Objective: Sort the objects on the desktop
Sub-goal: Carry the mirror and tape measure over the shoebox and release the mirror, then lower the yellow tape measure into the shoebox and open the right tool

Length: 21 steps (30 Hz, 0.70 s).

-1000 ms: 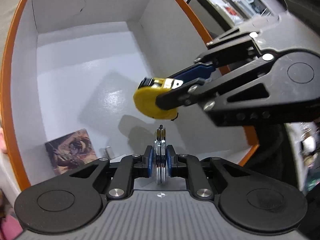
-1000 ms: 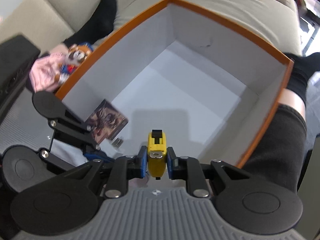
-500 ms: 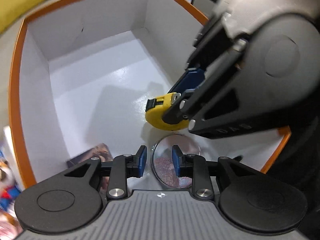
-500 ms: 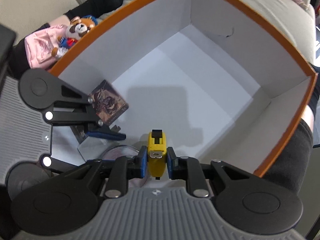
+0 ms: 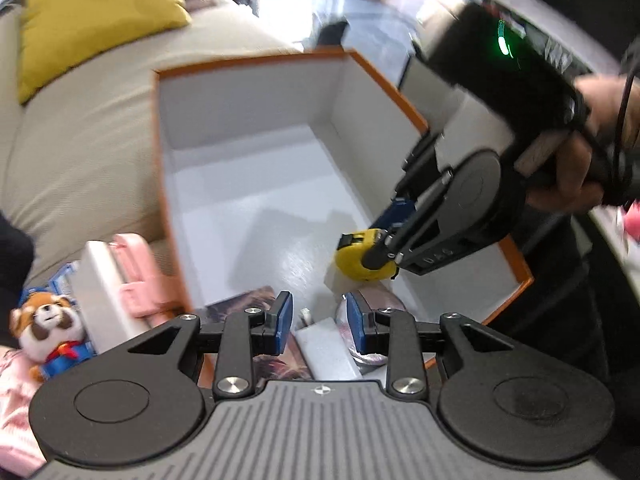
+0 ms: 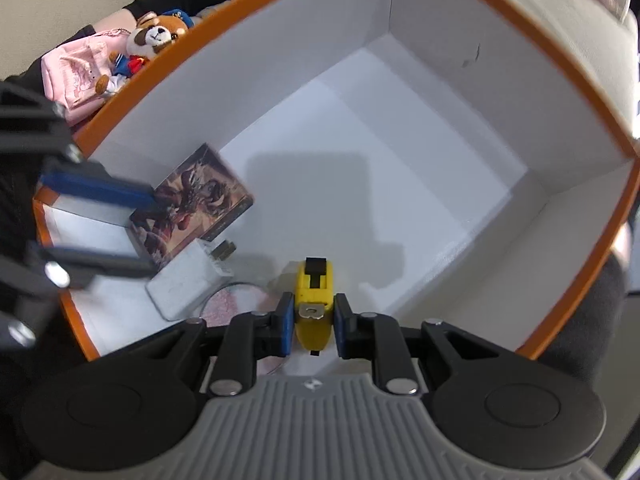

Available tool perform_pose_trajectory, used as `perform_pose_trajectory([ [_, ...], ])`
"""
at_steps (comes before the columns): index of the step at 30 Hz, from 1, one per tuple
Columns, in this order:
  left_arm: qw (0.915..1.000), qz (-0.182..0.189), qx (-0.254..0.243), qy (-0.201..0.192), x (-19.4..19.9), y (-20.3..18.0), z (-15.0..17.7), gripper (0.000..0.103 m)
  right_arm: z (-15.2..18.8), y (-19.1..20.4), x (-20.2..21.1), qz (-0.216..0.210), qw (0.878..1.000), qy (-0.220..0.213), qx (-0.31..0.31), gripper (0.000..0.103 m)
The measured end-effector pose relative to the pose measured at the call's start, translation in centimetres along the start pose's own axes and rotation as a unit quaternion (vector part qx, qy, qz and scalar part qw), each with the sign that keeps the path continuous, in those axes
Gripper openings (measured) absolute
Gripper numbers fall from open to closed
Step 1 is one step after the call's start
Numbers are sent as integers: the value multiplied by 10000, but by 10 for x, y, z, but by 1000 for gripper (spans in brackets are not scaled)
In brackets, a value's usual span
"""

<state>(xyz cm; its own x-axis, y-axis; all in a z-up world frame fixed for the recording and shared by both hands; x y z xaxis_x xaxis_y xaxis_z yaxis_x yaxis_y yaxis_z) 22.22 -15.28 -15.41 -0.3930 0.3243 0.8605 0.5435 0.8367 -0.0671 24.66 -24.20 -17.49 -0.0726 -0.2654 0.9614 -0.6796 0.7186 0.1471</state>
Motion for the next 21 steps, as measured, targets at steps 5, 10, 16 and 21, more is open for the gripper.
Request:
perform_pose_trajectory([
  [5,9988,-185,366,-284,21,18,-10,42,-4,21,19,-1017,9948,71,-43,21],
  [10,9979,-143,514,-375,31,28,-4,47,7,29,-4,-1525,9856,702,-191,21],
  [16,9974,-54,608,-380,43,30,8,47,10,30,-16,-1953,9752,1004,-262,21],
  [21,9973,-64,626,-384,43,30,7,47,9,22,-22,-1638,9796,1146,-203,31],
])
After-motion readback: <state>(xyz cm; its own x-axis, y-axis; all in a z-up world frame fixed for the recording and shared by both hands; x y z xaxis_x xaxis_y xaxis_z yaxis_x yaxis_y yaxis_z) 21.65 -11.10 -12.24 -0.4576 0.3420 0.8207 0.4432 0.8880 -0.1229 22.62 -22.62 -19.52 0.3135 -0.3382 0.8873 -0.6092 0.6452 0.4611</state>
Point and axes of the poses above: each gripper's, at about its wrist camera, not at the fingertips, and x roughly against the way its jaws point, y to its left, z to its underside, the point moved 10 cm from there along -x, roughly the way its jaws point, and after that the axes turned 4 degrees about -z, right-handed, at the moved point
